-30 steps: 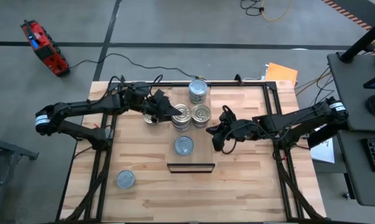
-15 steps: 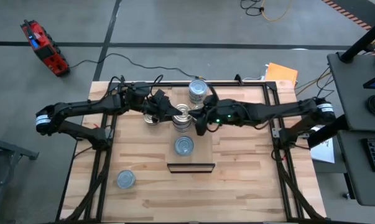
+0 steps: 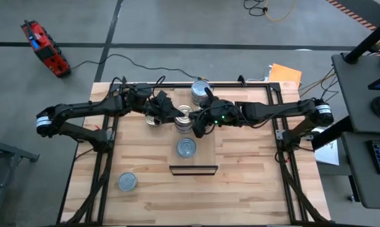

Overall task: Stack canned seafood by type on shelf
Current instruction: Stack the blue-pink tuna can on top of the blue-pink tuna can on the shelf aligned with the other blue-pink tuna can

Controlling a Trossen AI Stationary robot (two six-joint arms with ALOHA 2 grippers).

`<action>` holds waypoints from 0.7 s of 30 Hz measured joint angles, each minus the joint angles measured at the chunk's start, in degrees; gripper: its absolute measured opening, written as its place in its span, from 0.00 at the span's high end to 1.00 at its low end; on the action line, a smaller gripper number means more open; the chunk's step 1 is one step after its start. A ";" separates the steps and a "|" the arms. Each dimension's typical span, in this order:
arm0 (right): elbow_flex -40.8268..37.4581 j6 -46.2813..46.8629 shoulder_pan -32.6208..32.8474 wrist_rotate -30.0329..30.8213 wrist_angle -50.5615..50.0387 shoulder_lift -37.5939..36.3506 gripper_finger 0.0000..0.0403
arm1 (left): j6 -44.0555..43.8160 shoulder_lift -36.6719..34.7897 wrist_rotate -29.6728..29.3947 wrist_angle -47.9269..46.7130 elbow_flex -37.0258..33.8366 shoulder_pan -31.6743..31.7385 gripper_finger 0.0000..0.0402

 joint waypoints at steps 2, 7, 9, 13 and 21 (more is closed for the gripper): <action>0.04 0.01 0.00 0.01 -0.63 -0.01 0.98 | -0.14 0.00 1.19 -0.05 0.00 0.19 0.15; 0.07 -0.05 0.00 -0.05 -1.17 -0.17 0.98 | -1.08 -0.01 1.27 -0.11 0.00 0.25 0.15; 0.07 -0.06 0.00 -0.07 -1.26 -0.17 0.98 | -1.11 -0.04 1.06 -0.13 0.00 0.35 0.15; 0.07 -0.14 0.00 -0.14 -1.35 -0.17 0.98 | -0.71 -0.07 0.81 -0.25 0.00 0.36 0.15; 0.04 -0.43 0.02 -0.28 -1.54 -0.17 0.98 | 4.31 -0.13 0.68 -0.31 0.02 0.44 0.15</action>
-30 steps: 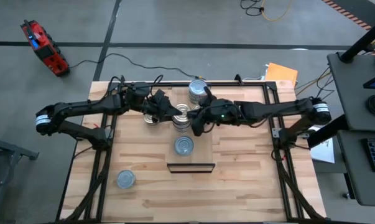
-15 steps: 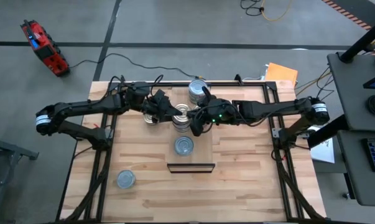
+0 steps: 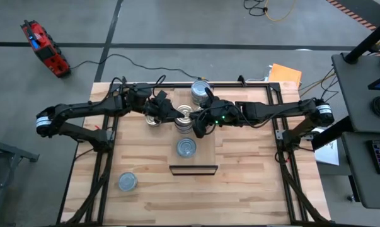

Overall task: Stack canned seafood by type on shelf
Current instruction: Stack the blue-pink tuna can on top of the blue-pink tuna can on the shelf aligned with the other blue-pink tuna can

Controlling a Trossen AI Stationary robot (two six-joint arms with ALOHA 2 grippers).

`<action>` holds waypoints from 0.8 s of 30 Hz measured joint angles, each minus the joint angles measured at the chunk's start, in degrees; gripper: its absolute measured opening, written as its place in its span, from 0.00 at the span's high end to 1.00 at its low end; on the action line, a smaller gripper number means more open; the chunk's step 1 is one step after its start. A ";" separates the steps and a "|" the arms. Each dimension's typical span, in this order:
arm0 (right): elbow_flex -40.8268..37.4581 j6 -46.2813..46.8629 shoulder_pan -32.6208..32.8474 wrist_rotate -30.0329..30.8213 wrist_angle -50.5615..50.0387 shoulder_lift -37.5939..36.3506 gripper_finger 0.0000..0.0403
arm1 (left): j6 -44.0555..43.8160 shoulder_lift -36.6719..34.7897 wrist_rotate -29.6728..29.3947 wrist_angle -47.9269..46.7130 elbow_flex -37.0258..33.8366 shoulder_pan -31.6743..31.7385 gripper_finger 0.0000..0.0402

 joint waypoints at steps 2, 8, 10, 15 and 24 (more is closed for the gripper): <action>0.00 -0.04 0.00 -0.08 0.00 0.00 0.98 | 0.03 0.00 0.26 -0.13 0.00 0.00 0.15; -0.04 -0.09 0.00 -0.15 0.00 0.00 0.98 | 0.15 0.17 0.37 -0.85 0.11 0.09 0.15; -0.04 -0.15 0.00 -0.14 -0.02 0.00 0.98 | 2.98 0.22 0.61 -0.96 0.11 0.07 0.15; -0.07 -0.22 0.00 -0.12 -0.15 0.00 0.98 | 7.57 0.15 1.02 -0.80 0.07 0.07 0.15; -0.09 -0.28 0.00 -0.10 -0.22 0.00 0.98 | 18.07 0.13 2.09 -1.12 0.01 0.09 0.15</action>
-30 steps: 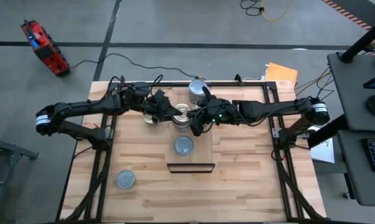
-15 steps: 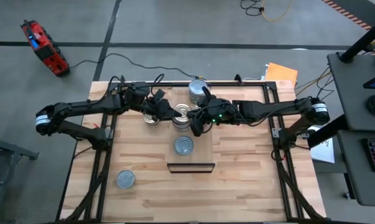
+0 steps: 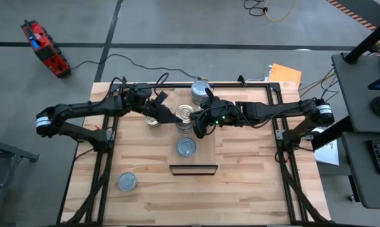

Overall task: Stack canned seafood by type on shelf
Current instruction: Stack the blue-pink tuna can on top of the blue-pink tuna can on the shelf aligned with the other blue-pink tuna can

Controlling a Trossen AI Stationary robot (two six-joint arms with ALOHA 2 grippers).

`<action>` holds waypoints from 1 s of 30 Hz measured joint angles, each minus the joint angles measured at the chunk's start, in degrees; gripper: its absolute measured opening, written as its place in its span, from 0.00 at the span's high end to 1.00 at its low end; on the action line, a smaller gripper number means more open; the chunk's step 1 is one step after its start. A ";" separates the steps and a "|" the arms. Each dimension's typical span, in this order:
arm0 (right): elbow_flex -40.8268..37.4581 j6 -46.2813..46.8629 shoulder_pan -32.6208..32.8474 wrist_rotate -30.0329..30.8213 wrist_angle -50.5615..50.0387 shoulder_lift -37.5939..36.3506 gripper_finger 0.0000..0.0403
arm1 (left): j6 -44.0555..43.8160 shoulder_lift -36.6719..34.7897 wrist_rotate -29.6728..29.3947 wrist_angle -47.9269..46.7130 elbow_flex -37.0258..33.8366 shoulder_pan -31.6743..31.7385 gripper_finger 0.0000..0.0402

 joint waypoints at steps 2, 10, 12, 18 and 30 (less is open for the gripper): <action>0.00 0.00 0.00 -0.02 0.03 0.00 0.98 | 3.55 -0.02 0.04 0.05 -0.01 0.02 0.15; -0.02 0.02 0.00 -0.20 -0.20 0.00 0.98 | 8.83 0.00 1.13 0.05 -0.03 0.02 0.15; -0.02 0.02 0.00 -0.22 -0.20 0.00 0.98 | 7.61 0.00 1.15 0.08 -0.03 0.02 0.15; -0.02 0.03 0.00 -0.22 -0.17 0.00 0.98 | 4.94 -0.02 3.10 0.19 -0.03 0.07 0.15; -0.04 0.02 0.00 -0.22 0.02 0.00 0.98 | 4.46 -0.37 4.17 -0.89 0.92 0.39 0.15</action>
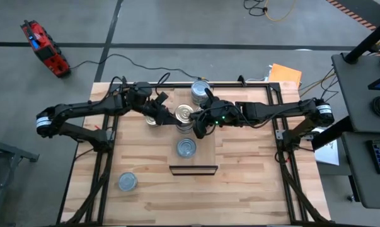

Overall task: Stack canned seafood by type on shelf
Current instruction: Stack the blue-pink tuna can on top of the blue-pink tuna can on the shelf aligned with the other blue-pink tuna can

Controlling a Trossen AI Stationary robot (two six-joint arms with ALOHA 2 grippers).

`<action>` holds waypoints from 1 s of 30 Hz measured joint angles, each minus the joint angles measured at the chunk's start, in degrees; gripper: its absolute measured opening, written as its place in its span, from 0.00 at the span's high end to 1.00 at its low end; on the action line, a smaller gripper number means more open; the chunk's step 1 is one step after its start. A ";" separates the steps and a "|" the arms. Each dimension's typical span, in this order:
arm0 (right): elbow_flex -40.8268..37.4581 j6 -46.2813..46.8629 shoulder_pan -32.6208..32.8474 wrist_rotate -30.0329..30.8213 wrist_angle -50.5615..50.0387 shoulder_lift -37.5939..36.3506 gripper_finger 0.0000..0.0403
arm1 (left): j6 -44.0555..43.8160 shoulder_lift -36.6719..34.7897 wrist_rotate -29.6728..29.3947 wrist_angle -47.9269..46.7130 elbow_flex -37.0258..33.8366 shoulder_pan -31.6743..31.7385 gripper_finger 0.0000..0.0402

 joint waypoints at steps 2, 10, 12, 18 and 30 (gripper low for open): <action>-0.02 -0.01 0.00 0.00 -0.01 0.00 0.98 | 0.17 0.00 0.02 -0.02 0.13 0.02 0.15; -0.02 -0.02 0.00 0.00 0.11 0.00 0.98 | 0.83 -0.02 0.20 -0.61 0.16 0.00 0.15; -0.02 -0.02 0.11 0.00 0.11 0.00 0.98 | 0.87 -0.02 0.20 -0.61 0.16 0.00 0.15; -0.02 -0.02 0.11 -0.02 0.11 0.00 0.98 | 0.27 -0.06 0.17 -0.71 0.20 0.00 0.14; -0.01 -0.45 0.11 -0.03 0.15 0.00 0.98 | -0.20 -0.24 0.33 -1.48 0.45 -0.02 0.01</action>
